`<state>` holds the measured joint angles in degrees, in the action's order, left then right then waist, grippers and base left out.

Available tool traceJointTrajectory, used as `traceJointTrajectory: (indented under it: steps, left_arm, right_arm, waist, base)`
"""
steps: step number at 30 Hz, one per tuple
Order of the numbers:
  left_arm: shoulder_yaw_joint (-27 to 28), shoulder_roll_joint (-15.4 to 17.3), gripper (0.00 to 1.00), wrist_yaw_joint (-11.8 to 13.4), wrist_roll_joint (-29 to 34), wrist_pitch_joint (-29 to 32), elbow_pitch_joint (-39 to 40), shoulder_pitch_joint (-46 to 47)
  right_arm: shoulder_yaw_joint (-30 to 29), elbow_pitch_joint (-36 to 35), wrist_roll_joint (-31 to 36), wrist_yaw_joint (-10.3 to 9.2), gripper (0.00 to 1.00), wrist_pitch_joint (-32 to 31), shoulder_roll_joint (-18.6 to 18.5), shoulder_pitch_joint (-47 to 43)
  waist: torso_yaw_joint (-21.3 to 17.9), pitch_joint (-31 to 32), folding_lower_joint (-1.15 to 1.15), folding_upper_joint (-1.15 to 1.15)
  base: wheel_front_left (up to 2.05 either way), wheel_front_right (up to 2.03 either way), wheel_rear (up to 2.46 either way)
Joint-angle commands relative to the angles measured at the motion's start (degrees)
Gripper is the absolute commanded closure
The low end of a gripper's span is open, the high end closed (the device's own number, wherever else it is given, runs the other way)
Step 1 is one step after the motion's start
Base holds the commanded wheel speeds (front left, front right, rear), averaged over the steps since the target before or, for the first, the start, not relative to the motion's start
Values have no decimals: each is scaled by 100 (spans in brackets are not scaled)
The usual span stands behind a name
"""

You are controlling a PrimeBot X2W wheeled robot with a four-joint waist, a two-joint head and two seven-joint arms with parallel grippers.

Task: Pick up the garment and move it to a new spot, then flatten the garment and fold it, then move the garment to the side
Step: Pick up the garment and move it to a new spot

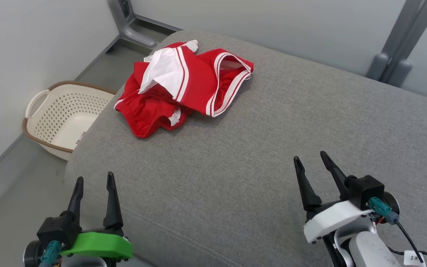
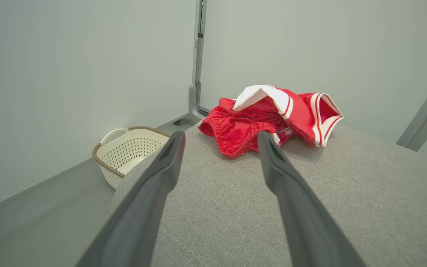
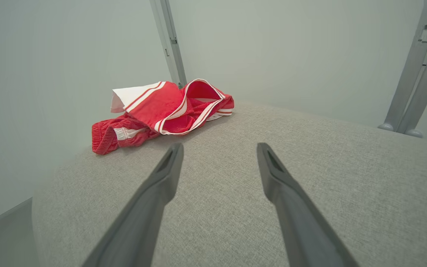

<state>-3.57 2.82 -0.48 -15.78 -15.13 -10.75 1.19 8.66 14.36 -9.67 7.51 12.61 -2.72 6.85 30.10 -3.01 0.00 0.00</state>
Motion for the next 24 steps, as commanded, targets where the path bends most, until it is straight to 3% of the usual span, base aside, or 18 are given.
traceJointTrajectory:
  steps: [1,13,18,24]
  left_arm:
    - [27,12,0,43,-40,-4,56,-78]
    - [8,14,0,108,-101,-4,152,-165]
    - [-71,13,0,-55,-211,-5,-142,257]
    - [-261,29,0,-319,-383,368,-1074,1465]
  right_arm:
    - [21,31,42,-4,0,-17,-31,71]
    - [53,137,100,-4,0,9,-27,202]
    - [-37,61,180,-4,0,-5,-27,131]
    - [-258,-223,470,-4,0,-157,-27,35]
  waist:
    - [122,-114,0,0]
    - [126,-160,0,0]
    - [106,-191,0,0]
    - [82,-394,0,0]
  base:
    - [0,0,0]
    - [0,0,0]
    - [0,0,0]
    - [0,0,0]
